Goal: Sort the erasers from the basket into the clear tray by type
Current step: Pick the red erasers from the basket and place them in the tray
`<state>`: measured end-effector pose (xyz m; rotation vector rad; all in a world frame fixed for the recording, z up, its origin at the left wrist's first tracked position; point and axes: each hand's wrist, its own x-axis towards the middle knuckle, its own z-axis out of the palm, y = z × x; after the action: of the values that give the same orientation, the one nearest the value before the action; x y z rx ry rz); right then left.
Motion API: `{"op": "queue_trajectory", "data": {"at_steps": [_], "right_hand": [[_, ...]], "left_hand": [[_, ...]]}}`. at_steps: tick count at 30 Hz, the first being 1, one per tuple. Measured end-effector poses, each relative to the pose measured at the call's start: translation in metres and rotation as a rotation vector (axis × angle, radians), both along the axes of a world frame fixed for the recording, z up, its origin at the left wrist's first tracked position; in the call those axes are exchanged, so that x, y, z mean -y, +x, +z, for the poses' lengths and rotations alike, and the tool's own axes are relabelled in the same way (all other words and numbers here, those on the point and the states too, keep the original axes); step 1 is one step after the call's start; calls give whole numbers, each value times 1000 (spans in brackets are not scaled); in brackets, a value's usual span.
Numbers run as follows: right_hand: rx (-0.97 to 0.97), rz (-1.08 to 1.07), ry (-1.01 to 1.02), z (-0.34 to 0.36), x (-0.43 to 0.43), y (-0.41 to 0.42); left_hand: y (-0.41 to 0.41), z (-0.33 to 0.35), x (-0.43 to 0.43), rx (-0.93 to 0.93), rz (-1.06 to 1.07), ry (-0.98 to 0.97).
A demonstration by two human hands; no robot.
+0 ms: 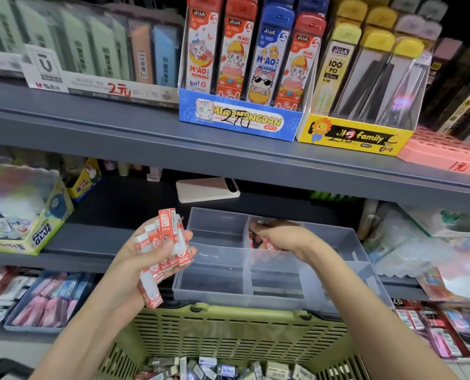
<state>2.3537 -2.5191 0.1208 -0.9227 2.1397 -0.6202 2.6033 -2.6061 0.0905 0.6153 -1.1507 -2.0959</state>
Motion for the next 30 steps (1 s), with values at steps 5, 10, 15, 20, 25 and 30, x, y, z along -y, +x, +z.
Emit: {"op": "queue_trajectory", "data": {"at_steps": [5, 10, 15, 20, 25, 30], "right_hand": [[-56, -23, -162, 2, -12, -1], [-17, -87, -325, 5, -25, -4], [10, -141, -325, 10, -25, -6], [44, -396, -277, 10, -14, -11], [-290, -254, 103, -7, 2, -13], [-309, -81, 229, -8, 7, -17]], "left_hand": [[1, -2, 1, 0, -3, -3], [1, -1, 1, 4, -4, 0], [1, 1, -1, 5, 5, 21], [0, 4, -1, 20, 12, 3], [-2, 5, -3, 26, 14, -43], [-2, 4, -4, 24, 11, -65]]}}
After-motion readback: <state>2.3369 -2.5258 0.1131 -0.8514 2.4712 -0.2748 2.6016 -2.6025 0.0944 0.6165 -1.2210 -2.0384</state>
